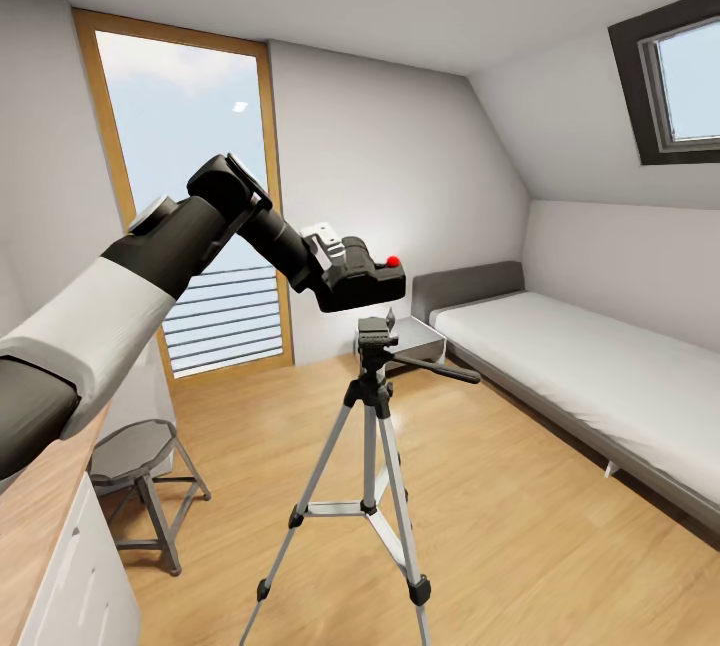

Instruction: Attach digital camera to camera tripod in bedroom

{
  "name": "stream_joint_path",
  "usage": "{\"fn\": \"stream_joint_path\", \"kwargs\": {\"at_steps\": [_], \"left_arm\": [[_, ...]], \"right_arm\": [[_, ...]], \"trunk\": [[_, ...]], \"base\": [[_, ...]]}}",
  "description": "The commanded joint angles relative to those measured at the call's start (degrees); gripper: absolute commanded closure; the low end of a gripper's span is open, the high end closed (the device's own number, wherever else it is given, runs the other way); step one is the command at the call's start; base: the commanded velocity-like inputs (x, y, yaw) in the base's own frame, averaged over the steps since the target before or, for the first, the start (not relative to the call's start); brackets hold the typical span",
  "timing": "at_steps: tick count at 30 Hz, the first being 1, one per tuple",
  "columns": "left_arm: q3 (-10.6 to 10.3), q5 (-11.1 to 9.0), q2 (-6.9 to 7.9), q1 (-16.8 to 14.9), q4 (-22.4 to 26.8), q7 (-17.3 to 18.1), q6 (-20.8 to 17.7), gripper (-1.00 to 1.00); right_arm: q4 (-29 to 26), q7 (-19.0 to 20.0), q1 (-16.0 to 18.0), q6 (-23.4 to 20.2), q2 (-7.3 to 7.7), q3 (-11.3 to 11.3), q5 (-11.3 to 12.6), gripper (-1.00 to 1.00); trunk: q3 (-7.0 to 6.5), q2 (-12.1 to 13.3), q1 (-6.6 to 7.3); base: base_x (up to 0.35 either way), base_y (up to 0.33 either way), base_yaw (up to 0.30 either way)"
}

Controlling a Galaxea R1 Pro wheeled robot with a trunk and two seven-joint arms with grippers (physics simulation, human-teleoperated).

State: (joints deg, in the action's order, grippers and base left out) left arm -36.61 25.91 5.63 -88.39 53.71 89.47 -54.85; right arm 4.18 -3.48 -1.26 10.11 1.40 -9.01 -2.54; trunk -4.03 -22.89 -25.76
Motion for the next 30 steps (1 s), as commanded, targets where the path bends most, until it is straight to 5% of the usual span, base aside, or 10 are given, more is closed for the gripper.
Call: {"fn": "stream_joint_path", "kwargs": {"at_steps": [1,30], "left_arm": [[-0.06,0.54,0.02,-0.02,0.07,0.53,-0.61,1.00],[-0.13,0.46,-0.87,-0.02,0.16,0.53,-0.78,1.00]], "right_arm": [[0.13,-0.12,0.02,0.35,0.01,-0.39,-0.27,-1.00],[0.13,-0.12,0.03,0.35,0.01,-0.39,-0.27,-1.00]], "trunk": [[0.00,-0.03,-0.02],[0.00,-0.03,-0.02]], "base": [[0.000,0.000,0.000],[0.057,0.000,0.000]]}}
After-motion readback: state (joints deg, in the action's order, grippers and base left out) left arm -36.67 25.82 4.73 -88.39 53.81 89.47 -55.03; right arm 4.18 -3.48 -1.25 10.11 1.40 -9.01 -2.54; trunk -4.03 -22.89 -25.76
